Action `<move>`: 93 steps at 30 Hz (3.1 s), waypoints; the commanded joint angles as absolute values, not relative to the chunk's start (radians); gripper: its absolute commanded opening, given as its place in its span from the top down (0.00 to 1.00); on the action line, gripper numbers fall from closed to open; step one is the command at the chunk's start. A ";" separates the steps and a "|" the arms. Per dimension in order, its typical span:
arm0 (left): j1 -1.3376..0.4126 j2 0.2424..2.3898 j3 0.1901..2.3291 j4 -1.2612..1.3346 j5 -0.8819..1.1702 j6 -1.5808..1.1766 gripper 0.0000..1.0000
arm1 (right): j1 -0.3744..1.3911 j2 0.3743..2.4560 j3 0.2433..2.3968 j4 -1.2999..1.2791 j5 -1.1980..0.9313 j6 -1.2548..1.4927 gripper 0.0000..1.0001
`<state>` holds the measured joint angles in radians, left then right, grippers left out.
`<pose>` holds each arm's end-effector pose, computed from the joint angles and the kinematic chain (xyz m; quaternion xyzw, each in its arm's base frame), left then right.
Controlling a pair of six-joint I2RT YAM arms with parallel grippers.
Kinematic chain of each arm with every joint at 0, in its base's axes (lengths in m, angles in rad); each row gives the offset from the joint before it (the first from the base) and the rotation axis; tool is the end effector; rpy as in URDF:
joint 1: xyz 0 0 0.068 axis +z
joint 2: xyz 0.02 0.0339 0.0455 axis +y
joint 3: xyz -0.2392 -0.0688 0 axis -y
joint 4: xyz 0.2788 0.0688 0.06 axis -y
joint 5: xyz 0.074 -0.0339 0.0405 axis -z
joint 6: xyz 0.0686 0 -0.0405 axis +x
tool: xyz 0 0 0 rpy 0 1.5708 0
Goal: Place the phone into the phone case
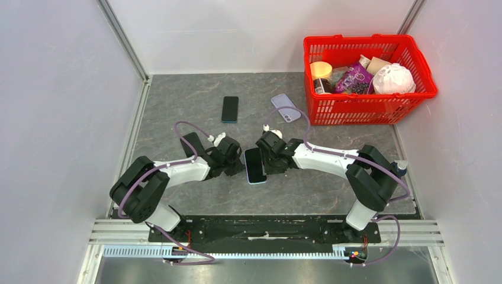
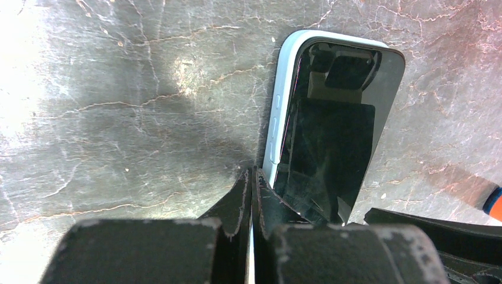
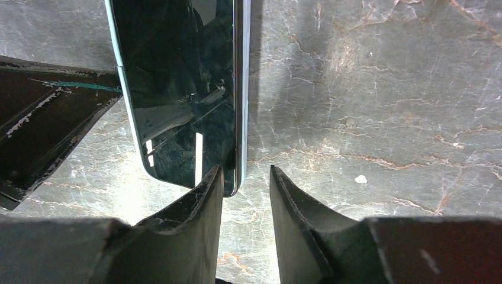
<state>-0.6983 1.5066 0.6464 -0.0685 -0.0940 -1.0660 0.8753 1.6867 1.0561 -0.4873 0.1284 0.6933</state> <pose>0.2471 -0.1990 0.0661 -0.1879 0.9292 -0.2150 0.2347 0.2441 0.2787 0.1075 -0.0740 0.9697 0.1140 0.2028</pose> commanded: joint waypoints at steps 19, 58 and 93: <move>-0.708 1.553 0.657 -0.143 -0.100 -1.062 0.98 | 0.915 1.731 1.009 -0.431 0.066 0.749 0.93; -0.614 1.695 0.863 -0.217 -0.140 -0.989 0.94 | 0.871 1.611 1.032 -0.387 0.103 0.711 0.38; -0.661 1.899 1.095 -0.258 0.046 -0.855 0.95 | 1.022 1.837 0.892 -0.377 0.198 0.850 0.81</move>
<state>-0.6315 1.8362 1.0622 -0.2176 0.0021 -0.9070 0.9817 1.6859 0.9512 -0.3927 0.2497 0.8375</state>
